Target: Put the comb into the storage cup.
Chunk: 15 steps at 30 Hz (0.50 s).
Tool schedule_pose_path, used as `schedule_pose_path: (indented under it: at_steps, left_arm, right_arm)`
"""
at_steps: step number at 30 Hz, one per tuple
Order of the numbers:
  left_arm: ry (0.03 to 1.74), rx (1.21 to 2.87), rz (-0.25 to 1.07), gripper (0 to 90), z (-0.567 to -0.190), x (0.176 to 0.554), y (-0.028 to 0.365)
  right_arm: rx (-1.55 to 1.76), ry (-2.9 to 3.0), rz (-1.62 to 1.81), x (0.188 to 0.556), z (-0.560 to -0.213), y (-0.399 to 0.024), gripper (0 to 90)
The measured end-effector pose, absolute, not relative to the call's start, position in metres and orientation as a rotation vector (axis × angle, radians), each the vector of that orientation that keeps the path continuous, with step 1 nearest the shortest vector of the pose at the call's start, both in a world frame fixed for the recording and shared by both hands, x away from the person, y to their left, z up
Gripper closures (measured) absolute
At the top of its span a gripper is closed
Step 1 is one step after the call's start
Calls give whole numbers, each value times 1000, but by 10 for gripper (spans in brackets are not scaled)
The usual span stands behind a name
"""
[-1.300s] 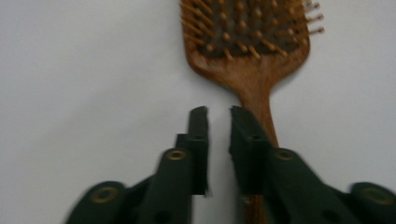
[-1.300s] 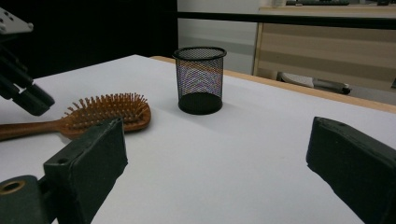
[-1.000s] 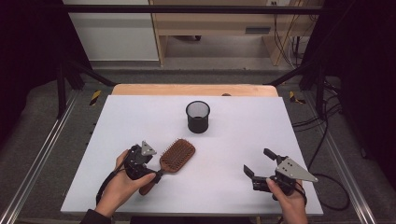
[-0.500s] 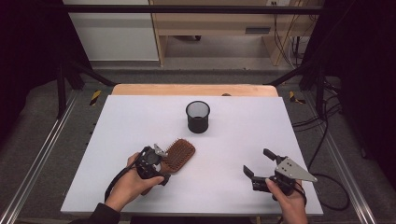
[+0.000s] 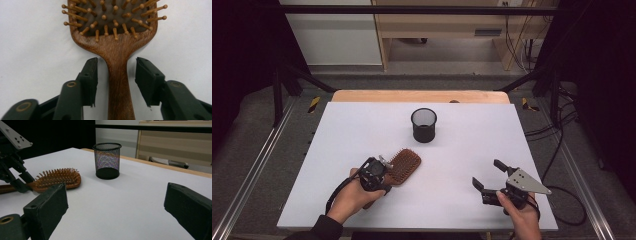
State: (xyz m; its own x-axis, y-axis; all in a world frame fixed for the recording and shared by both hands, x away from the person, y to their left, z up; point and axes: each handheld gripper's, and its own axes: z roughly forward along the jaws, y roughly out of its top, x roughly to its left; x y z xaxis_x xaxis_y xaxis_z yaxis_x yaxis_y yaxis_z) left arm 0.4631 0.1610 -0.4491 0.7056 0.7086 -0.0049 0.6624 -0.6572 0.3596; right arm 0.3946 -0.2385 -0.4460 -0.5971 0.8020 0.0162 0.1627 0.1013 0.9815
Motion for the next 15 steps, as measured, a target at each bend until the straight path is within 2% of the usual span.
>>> schedule_pose_path:
  at_steps: [15]
  left_arm:
    - [1026,2577,245,720,-451,459,160]
  right_arm:
    - [933,1850,1528,395,-446,-237,54]
